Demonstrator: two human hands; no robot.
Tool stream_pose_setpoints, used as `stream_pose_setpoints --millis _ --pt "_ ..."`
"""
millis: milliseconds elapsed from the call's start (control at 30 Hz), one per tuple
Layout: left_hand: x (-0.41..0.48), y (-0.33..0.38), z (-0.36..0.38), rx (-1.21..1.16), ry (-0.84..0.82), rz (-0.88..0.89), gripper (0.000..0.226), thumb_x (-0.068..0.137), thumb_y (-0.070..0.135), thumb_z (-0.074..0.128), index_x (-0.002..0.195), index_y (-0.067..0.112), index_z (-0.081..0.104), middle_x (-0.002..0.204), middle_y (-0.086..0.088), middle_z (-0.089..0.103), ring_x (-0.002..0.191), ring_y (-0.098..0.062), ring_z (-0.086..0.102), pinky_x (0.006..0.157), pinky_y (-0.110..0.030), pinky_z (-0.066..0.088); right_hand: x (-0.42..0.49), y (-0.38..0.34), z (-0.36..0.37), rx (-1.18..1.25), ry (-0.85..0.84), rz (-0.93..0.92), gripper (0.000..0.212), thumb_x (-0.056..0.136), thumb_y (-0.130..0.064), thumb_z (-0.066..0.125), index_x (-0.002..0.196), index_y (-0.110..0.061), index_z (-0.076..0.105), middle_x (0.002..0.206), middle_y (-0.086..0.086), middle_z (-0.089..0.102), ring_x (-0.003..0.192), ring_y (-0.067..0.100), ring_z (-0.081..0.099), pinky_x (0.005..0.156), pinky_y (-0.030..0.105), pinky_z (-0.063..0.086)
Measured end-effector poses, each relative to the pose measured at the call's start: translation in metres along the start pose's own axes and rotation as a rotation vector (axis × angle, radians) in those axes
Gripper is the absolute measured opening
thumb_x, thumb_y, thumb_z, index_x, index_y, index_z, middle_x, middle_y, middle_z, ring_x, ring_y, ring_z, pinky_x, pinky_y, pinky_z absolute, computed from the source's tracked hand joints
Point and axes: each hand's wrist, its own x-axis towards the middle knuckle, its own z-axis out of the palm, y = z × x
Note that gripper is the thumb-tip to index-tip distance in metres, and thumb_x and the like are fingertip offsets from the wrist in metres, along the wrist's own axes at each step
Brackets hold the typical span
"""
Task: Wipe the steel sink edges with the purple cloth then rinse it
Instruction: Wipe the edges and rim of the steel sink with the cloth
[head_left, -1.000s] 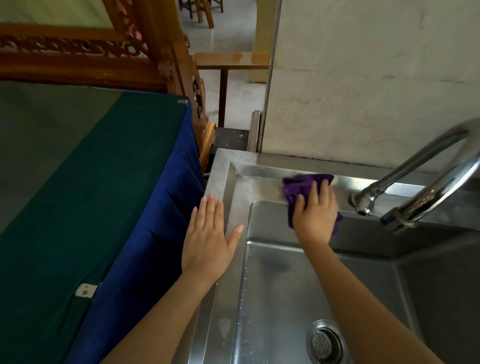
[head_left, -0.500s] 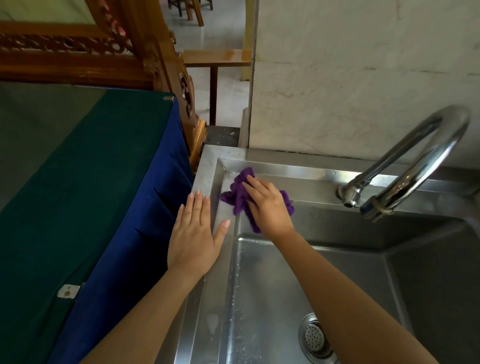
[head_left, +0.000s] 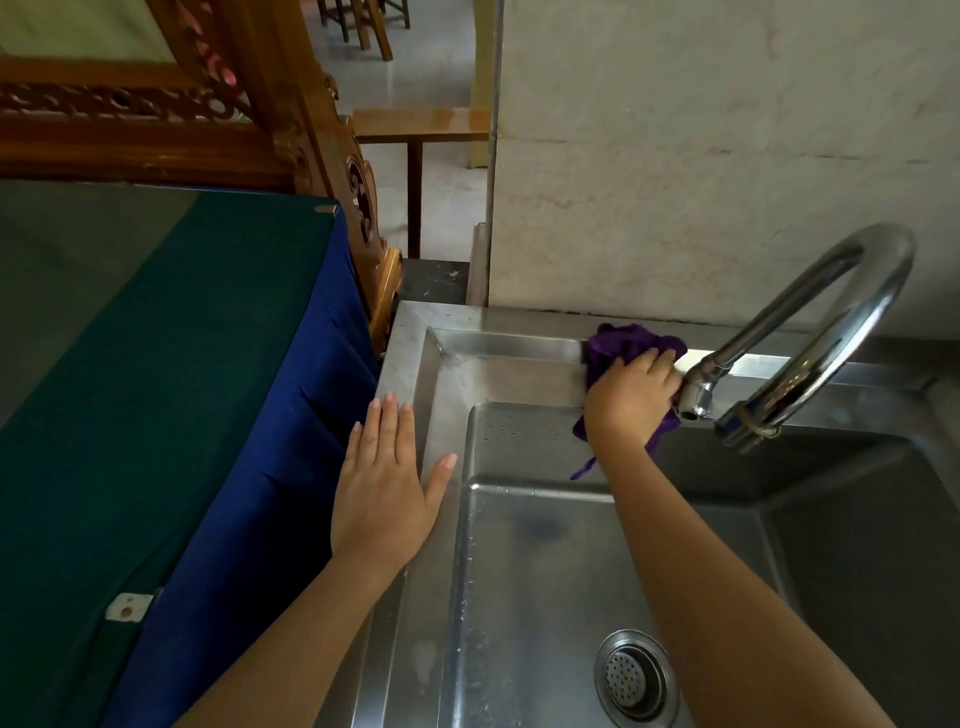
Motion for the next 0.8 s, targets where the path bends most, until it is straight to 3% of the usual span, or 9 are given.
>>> stream_pose_setpoints --millis 100,267,433,633,800 --pt "0.0 0.002 -0.001 0.006 0.005 -0.001 0.081 0.083 0.065 -0.012 0.144 0.012 -0.008 0.155 -0.007 -0.01 0.144 -0.018 -0.011 0.118 -0.035 -0.004 -0.002 -0.009 0.01 -0.105 -0.093 0.065 0.066 0.099 -0.032 0.032 0.145 0.006 0.003 0.155 0.025 -0.001 0.143 0.036 0.005 0.117 0.045 0.015" --pt "0.0 0.002 -0.002 0.001 -0.002 -0.006 0.082 0.083 0.066 -0.009 0.144 0.012 -0.01 0.155 -0.006 -0.013 0.143 -0.017 -0.016 0.116 -0.034 -0.007 -0.005 -0.009 0.011 -0.115 -0.104 0.033 0.065 0.099 -0.032 0.031 0.146 0.004 0.004 0.156 0.022 -0.002 0.144 0.033 0.004 0.118 0.042 0.011" --pt "0.0 0.003 -0.002 -0.006 -0.008 -0.001 0.082 0.082 0.067 -0.009 0.143 0.013 -0.013 0.154 -0.006 -0.015 0.142 -0.016 -0.018 0.116 -0.034 -0.008 -0.016 0.006 0.007 -0.142 -0.111 -0.172 0.059 0.099 -0.03 0.03 0.147 0.001 0.011 0.157 0.018 0.006 0.143 0.033 0.01 0.117 0.04 0.012" --pt "0.0 0.004 -0.004 0.001 -0.021 -0.003 0.084 0.081 0.068 -0.012 0.144 0.012 -0.015 0.153 -0.006 -0.018 0.142 -0.017 -0.02 0.116 -0.034 -0.01 -0.041 -0.008 0.017 -0.257 -0.232 -0.591 0.053 0.101 -0.033 0.017 0.147 -0.007 0.019 0.157 0.011 0.011 0.144 0.023 0.014 0.12 0.033 0.009" --pt "0.0 0.004 -0.004 0.007 -0.007 -0.009 0.082 0.083 0.067 -0.006 0.144 0.012 -0.013 0.151 -0.005 -0.018 0.142 -0.017 -0.018 0.116 -0.034 -0.009 -0.057 -0.043 0.021 -0.12 -0.378 -0.797 0.048 0.101 -0.032 0.027 0.145 -0.013 0.027 0.156 0.003 0.023 0.14 0.018 0.021 0.116 0.028 0.013"
